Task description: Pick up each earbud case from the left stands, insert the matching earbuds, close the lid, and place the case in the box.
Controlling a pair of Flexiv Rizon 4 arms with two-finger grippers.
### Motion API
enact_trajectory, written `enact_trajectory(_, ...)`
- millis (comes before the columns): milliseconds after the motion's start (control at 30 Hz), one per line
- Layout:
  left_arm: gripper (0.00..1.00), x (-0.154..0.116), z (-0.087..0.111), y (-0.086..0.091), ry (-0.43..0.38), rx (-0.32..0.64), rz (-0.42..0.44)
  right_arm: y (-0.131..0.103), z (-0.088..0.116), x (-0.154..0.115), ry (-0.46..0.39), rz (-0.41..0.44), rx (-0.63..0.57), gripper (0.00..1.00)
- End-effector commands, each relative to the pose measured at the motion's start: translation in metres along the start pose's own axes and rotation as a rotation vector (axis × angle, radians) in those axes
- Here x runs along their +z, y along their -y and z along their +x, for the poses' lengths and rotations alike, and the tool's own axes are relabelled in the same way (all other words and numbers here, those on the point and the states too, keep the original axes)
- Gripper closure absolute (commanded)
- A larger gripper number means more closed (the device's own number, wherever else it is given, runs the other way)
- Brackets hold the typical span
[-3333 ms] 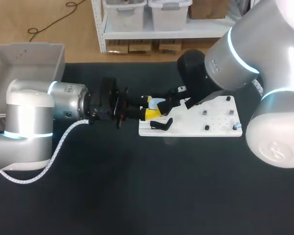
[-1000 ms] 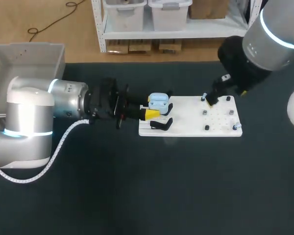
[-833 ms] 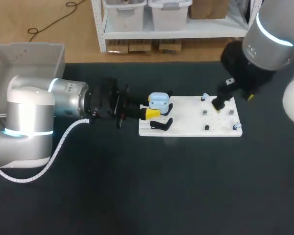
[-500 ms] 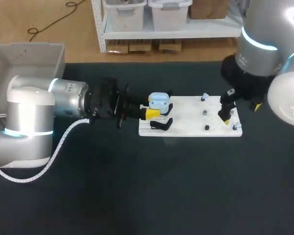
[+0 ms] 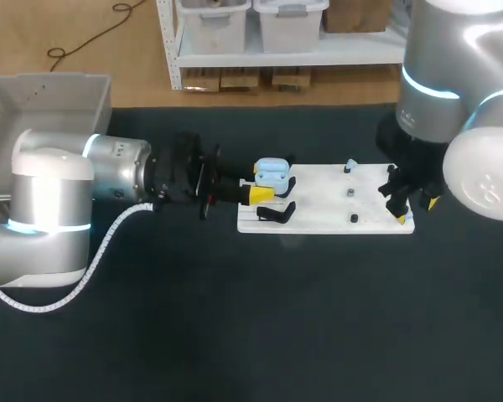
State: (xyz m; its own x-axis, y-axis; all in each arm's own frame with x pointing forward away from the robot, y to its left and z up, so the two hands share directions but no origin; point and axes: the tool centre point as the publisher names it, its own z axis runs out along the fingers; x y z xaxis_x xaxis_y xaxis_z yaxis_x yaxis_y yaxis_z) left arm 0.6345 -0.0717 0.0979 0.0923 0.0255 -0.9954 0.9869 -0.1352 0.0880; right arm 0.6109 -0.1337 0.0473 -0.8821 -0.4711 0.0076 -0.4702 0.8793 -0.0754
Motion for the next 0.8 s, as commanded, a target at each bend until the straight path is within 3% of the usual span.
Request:
enact_trajectory(33, 1.00, 0.000, 0.000, 0.001, -0.002, 0.000, -0.004, 0.002, -0.002, 0.006, -0.004, 0.007, -0.005, 0.51)
enact_trajectory(800, 1.00, 0.000, 0.000, 0.001, -0.002, 0.000, -0.004, 0.016, -0.013, 0.029, -0.001, 0.106, -0.034, 0.57)
